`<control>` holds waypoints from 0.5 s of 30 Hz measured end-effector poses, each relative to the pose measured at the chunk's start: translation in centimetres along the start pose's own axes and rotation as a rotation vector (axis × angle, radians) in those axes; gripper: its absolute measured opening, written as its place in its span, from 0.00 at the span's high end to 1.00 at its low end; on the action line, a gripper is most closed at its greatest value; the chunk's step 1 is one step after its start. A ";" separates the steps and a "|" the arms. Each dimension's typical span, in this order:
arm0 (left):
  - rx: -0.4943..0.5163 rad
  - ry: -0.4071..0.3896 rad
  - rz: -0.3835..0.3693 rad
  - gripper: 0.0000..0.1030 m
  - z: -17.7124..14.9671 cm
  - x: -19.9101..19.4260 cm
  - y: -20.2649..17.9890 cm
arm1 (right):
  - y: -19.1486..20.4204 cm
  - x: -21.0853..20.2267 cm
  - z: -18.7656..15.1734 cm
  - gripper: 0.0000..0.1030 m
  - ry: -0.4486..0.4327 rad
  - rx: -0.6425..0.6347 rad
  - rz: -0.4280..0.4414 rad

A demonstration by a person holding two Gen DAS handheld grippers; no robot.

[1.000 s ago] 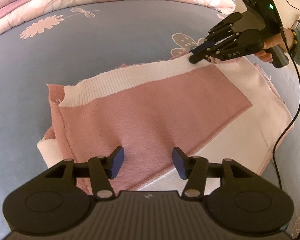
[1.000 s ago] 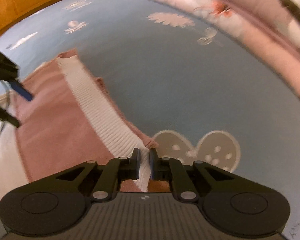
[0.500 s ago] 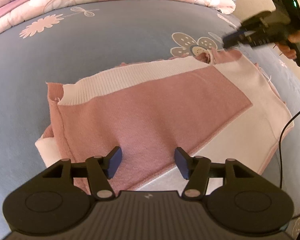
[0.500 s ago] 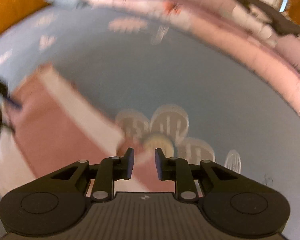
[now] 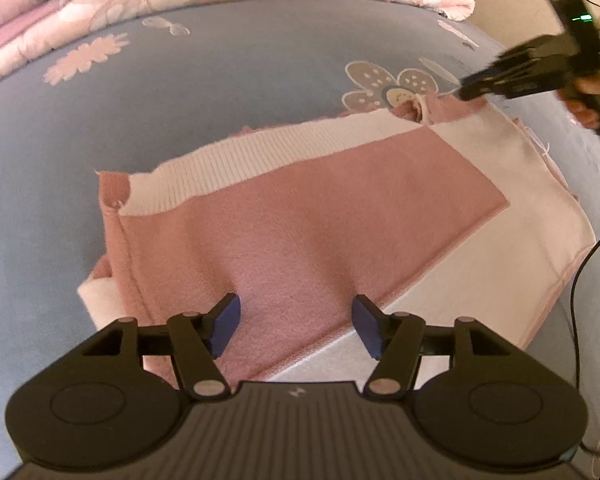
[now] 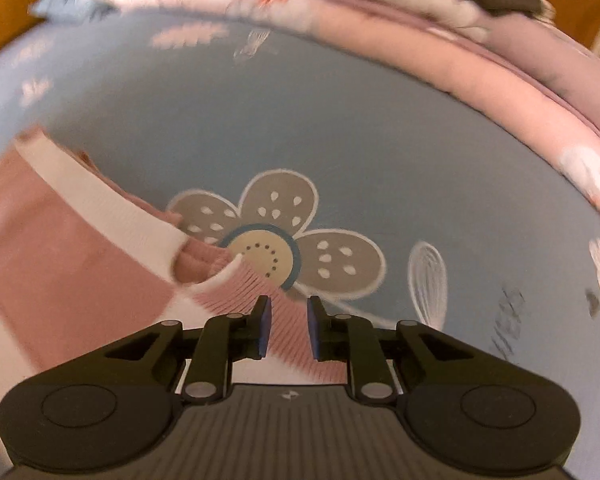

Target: Fold clothes

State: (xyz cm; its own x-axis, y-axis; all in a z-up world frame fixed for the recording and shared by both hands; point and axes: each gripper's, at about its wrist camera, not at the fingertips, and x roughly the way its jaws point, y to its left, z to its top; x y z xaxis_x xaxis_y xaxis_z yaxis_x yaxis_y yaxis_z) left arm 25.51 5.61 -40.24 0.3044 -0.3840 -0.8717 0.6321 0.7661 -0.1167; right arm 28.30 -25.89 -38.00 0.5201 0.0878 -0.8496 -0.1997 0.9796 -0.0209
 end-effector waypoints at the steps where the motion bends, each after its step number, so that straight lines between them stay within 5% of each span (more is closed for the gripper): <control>1: 0.000 -0.009 -0.016 0.40 -0.1 -0.6 -0.5 | -0.1 -1.5 -0.7 0.76 -0.003 0.041 0.016; 7: 0.039 -0.012 -0.126 0.39 -1.1 -0.6 -4.4 | 0.6 -3.3 -8.6 0.70 0.099 0.317 0.211; 9: 0.035 0.026 -0.103 0.39 -1.6 0.6 -5.1 | 0.6 -2.4 -11.1 0.70 0.137 0.368 0.176; 13: -0.005 0.043 -0.067 0.39 -1.8 1.4 -5.3 | -1.6 -3.7 -13.9 0.75 0.081 0.548 0.154; 15: -0.035 0.028 -0.060 0.39 -1.6 0.7 -5.5 | -1.8 -5.5 -14.4 0.57 0.036 0.559 0.115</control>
State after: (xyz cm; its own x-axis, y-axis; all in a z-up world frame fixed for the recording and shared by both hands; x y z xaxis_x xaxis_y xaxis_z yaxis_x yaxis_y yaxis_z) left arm 21.13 1.97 -40.98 0.2461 -0.4158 -0.8756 0.6231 0.7598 -0.1856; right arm 13.81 -30.71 -40.90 0.4900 0.2030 -0.8478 0.2213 0.9117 0.3462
